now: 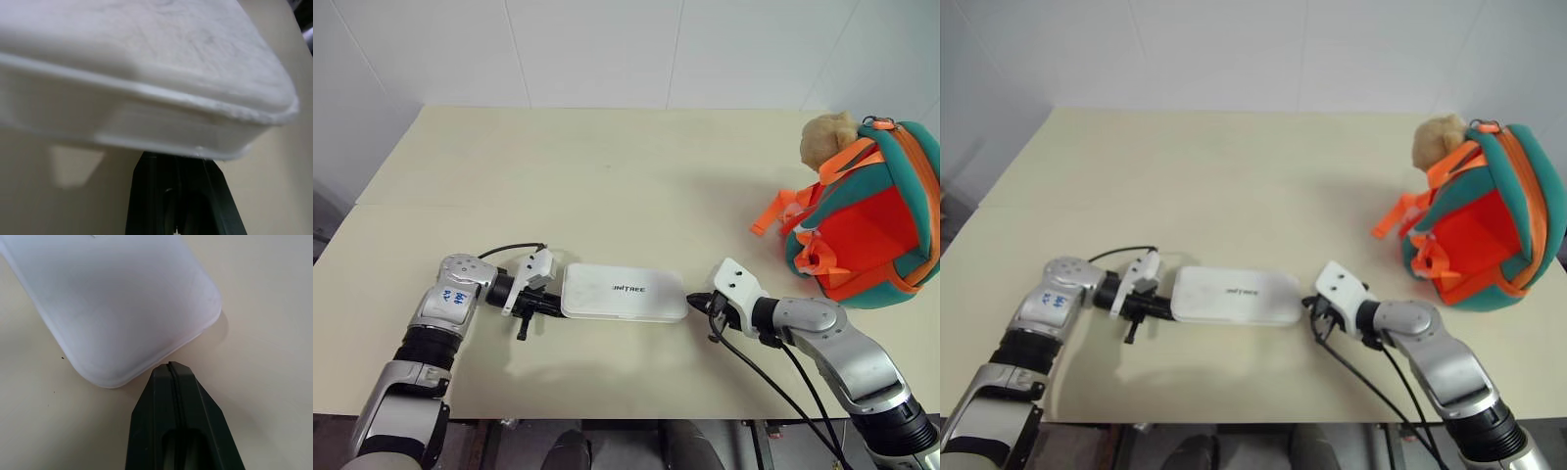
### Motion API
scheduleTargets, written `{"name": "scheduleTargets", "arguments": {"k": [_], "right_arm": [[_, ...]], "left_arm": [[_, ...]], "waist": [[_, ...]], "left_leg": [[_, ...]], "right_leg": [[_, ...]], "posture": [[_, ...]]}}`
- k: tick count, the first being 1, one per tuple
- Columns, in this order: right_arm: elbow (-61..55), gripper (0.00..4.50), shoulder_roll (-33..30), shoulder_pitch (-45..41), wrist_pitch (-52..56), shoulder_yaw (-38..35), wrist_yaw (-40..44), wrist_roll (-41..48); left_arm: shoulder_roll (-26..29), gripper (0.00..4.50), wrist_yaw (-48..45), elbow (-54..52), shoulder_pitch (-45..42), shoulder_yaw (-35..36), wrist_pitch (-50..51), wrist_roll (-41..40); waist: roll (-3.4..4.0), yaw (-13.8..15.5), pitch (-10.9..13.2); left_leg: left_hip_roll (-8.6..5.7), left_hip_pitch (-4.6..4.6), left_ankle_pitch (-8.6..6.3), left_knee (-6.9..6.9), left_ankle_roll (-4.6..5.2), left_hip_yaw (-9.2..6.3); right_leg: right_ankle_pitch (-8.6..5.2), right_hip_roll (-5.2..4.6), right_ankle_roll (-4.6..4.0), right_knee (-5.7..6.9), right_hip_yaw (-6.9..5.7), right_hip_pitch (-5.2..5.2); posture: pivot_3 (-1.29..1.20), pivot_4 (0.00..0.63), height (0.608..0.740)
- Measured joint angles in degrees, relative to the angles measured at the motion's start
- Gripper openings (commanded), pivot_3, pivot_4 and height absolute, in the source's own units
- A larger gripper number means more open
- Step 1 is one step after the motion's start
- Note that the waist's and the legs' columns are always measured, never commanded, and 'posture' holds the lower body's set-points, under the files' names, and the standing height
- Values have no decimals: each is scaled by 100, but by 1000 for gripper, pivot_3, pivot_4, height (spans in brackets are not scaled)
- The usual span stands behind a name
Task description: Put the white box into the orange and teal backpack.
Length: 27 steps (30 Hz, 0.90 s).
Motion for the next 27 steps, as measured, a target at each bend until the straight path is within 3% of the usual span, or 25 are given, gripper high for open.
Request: {"name": "scheduleTargets", "arguments": {"k": [22,25,26,27], "right_arm": [[28,119,-283,89,-50,-1,104,-37],[28,119,-398,126,-52,-35,153,-37],[28,860,-458,132,-54,-77,178,-36],[28,1105,-516,135,-54,-137,197,-36]], "left_arm": [[664,0,173,23,-169,-421,194,63],[690,562,355,193,-207,-394,1,69],[702,865,485,290,-248,-368,-57,87],[726,1144,632,395,-300,-339,-97,117]], "waist": [[0,-36,-1],[1,-29,0],[1,-19,0],[1,-14,0]], "left_leg": [[6,65,0,-13,1,14],[7,85,0,-12,1,14],[7,92,0,-10,2,14],[7,94,1,-8,3,12]], "right_leg": [[-7,5,-15,9,7,41],[-8,6,-16,8,7,65],[-8,6,-16,7,6,75],[-7,7,-16,4,6,82]], "posture": [[0,150,740],[0,150,740],[0,150,740],[0,150,740]]}}
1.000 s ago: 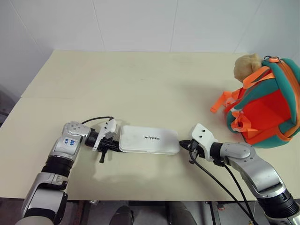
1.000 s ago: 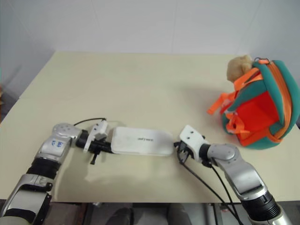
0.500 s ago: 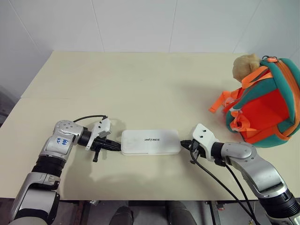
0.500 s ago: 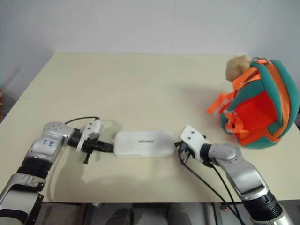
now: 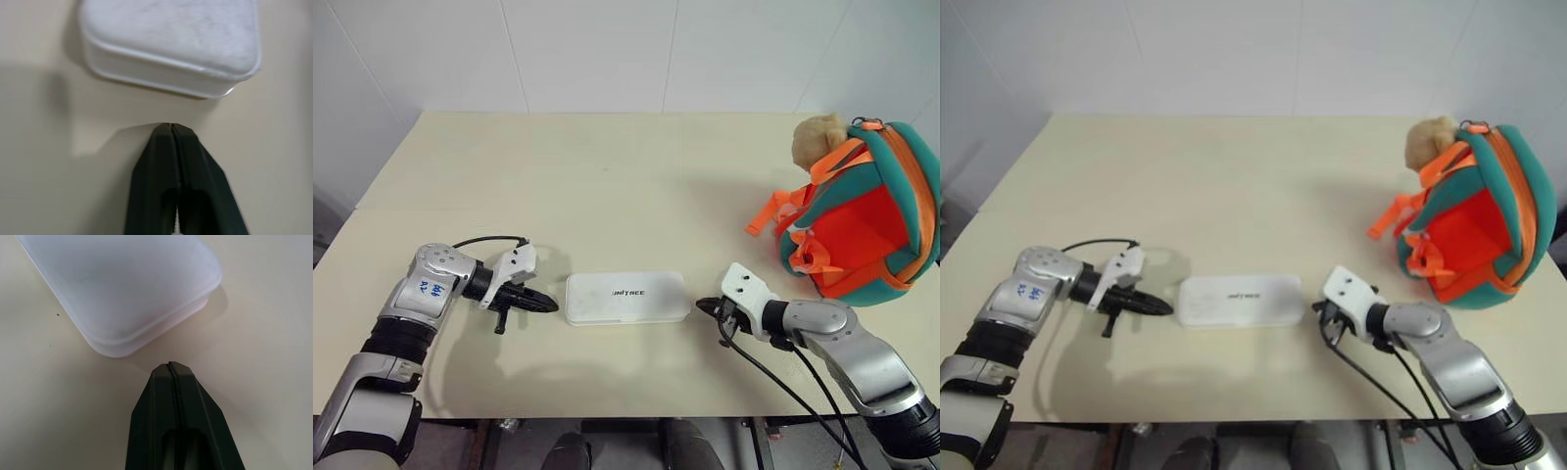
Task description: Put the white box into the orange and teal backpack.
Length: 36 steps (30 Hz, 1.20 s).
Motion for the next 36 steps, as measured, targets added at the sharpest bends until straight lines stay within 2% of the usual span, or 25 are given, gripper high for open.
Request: {"name": "scheduleTargets", "arguments": {"k": [4,10,12,17,27,36], "right_arm": [[-23,2479,-138,80,4,-223,80,43],[-133,4497,-248,25,18,-486,172,126],[-113,4500,-243,-33,-1,-485,157,112],[10,4500,-26,-247,-107,-383,-7,-28],[482,4500,271,-388,-433,-127,-340,-490],[548,4500,326,-373,-521,-22,-339,-597]], "left_arm": [[20,2274,560,307,-88,299,36,41],[-6,4105,1045,207,-208,1070,695,-429],[-33,4451,1127,183,-206,1138,809,-497],[-200,4451,1264,-66,-48,1357,1298,-844],[-423,4451,1625,-947,564,1775,2330,-1543],[-576,4451,2126,-1525,835,1876,4004,-2139]], "waist": [[-1,2,1],[-9,11,10],[-8,10,11],[-10,10,10],[-9,12,10],[-10,13,10]], "left_leg": [[0,-1,1,1,1,-1],[0,-18,-6,-9,1,-6],[0,-29,-9,-13,1,-3],[-2,-100,-9,-4,-2,4],[-9,-98,-9,-2,-2,12],[-12,-94,-9,1,-2,11]], "right_leg": [[5,0,1,-11,0,7],[4,-4,7,-22,-4,-9],[3,-5,8,-19,-4,-21],[4,-12,8,4,-7,-98],[5,-25,10,0,-11,-96],[5,-27,10,-2,-14,-93]], "posture": [[0,150,740],[0,150,740],[0,150,740],[0,150,740],[0,150,740],[0,150,740]]}}
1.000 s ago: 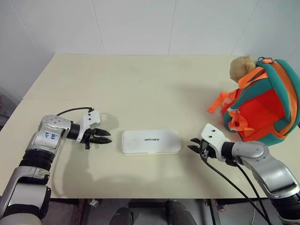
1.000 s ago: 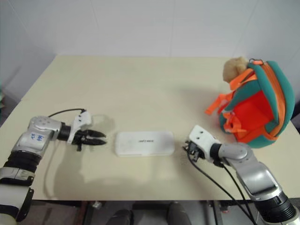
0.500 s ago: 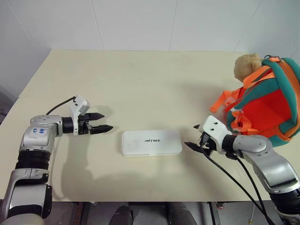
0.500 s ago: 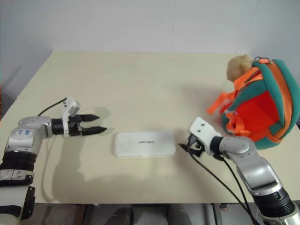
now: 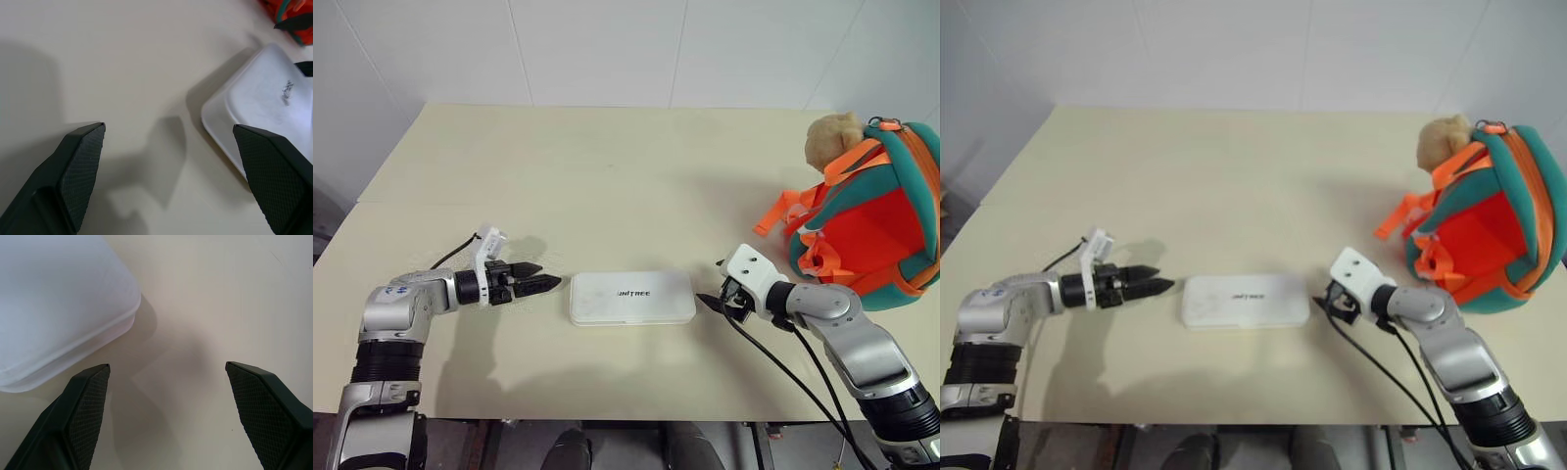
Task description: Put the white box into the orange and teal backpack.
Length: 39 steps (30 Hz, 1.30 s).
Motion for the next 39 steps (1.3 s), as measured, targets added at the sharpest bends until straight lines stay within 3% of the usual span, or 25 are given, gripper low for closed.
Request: {"name": "scheduleTargets", "arguments": {"k": [21,39], "right_arm": [[124,4500,191,-122,-6,211,5,-163],[126,4500,297,-125,11,220,20,-324]], "left_arm": [[-65,4451,-2,-226,-14,-93,1168,-637],[-845,4451,579,-614,19,-73,1370,-809]], "waist": [[0,5,-1],[4,145,-4]], "left_leg": [[-8,7,1,0,-1,4],[-18,22,3,6,-5,5]], "right_leg": [[0,-11,0,-15,-1,4],[2,-24,4,-18,-8,22]], "posture": [[0,150,740],[0,150,740]]}}
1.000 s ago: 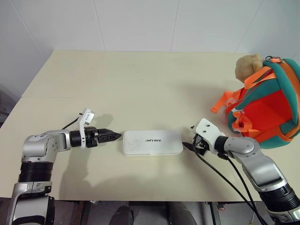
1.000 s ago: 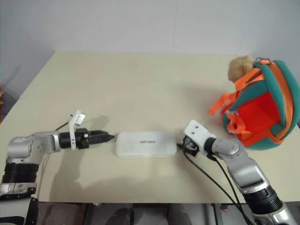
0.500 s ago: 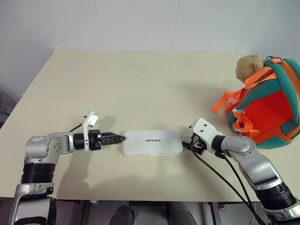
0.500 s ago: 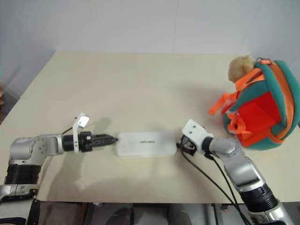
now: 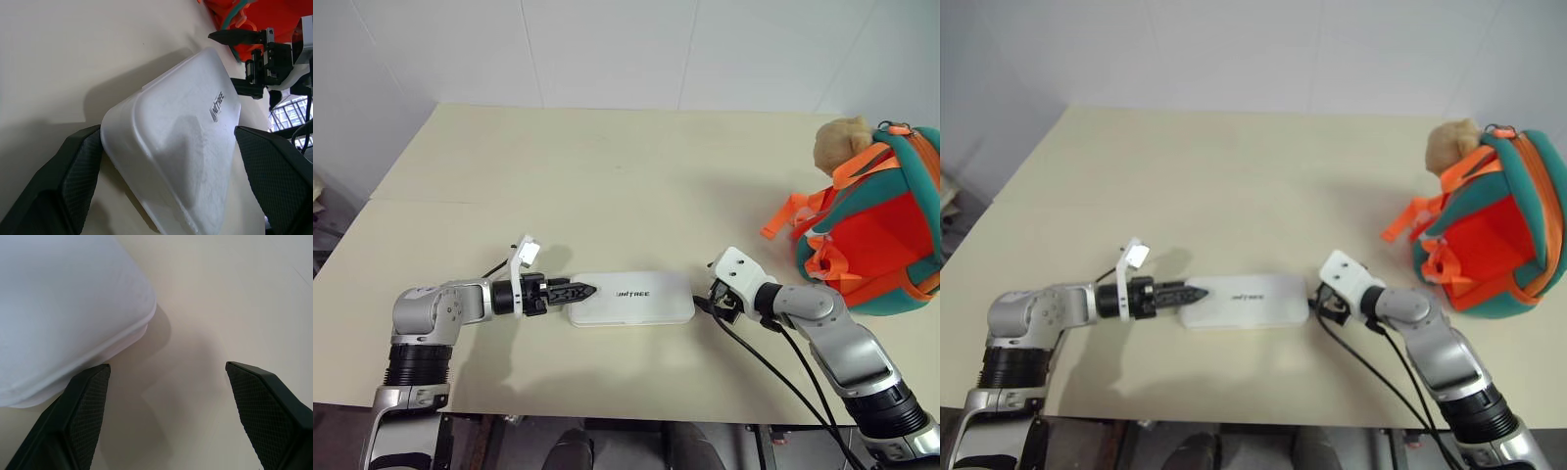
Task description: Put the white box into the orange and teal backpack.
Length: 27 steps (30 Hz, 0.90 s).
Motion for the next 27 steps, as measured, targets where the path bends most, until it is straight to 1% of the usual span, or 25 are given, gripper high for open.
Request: {"name": "scheduleTargets", "arguments": {"k": [6,10,17,22,27], "right_arm": [[0,4500,0,20,0,0,2,-33],[0,4500,8,25,-3,0,4,-32],[-7,4500,56,25,-16,1,9,-17],[-26,4500,56,49,-16,1,9,-17],[-32,4500,56,73,-16,1,8,-16]], "left_arm": [[-170,4451,44,183,-30,111,-2,-47],[-189,4451,-10,204,-43,68,-3,-57],[-451,4451,-62,204,-67,-79,3,-135],[-357,4451,-100,200,-77,-277,-185,-84],[-344,4451,-117,451,-153,-281,-407,-90]], "waist": [[0,13,0],[0,11,0],[0,12,0],[0,7,0],[0,5,0]], "left_leg": [[-3,20,1,0,-2,0],[-2,27,1,-5,-2,0],[-4,25,1,-10,-2,2],[-4,26,1,-10,-2,3],[-3,41,2,-7,-3,2]], "right_leg": [[1,-1,2,-1,0,21],[1,-1,2,-6,0,28],[1,-5,3,-19,0,28],[1,-5,3,-19,0,28],[4,-5,4,-16,-2,44]], "posture": [[0,150,740],[0,150,740],[0,150,740],[0,150,740],[0,150,740]]}}
